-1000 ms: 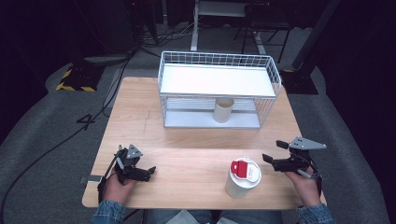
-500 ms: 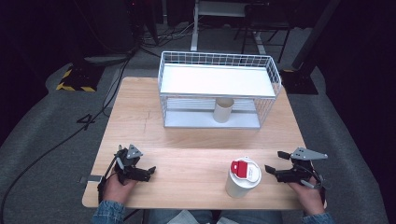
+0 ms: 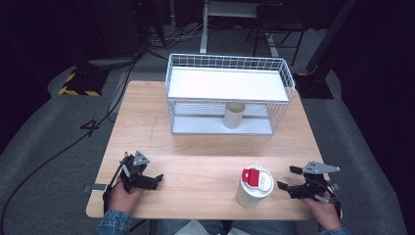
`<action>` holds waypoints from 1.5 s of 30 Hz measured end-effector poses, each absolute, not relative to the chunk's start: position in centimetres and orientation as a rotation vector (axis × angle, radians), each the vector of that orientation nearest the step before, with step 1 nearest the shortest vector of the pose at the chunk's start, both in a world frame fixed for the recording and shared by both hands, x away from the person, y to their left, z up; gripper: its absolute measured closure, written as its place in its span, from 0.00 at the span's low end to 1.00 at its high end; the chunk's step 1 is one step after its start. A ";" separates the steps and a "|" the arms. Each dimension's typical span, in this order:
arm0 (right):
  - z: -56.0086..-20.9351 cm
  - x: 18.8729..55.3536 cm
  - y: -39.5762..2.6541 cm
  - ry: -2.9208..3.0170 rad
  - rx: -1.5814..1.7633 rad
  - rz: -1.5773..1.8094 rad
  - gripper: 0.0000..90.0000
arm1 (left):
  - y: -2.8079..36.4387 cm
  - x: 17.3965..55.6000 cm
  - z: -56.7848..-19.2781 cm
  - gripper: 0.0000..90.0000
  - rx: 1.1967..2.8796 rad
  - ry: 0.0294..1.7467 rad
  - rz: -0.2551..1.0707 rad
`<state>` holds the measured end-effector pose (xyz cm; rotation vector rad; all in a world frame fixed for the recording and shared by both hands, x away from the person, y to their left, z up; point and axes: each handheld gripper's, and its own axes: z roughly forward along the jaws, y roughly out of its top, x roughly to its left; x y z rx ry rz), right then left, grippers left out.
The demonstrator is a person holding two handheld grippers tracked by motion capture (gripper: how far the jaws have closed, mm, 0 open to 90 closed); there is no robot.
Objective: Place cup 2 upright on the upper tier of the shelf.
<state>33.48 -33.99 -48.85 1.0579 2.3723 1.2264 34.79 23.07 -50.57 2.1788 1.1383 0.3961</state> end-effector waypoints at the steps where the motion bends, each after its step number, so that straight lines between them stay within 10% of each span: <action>1: -48.8 33.4 -34.0 2.373 1.050 1.231 0.14 | 23.1 34.8 -50.6 0.00 2.179 1.138 0.396; 45: -46.3 28.2 -26.3 2.441 0.737 1.551 0.03 | 23.0 34.6 -50.6 0.01 2.175 1.140 0.405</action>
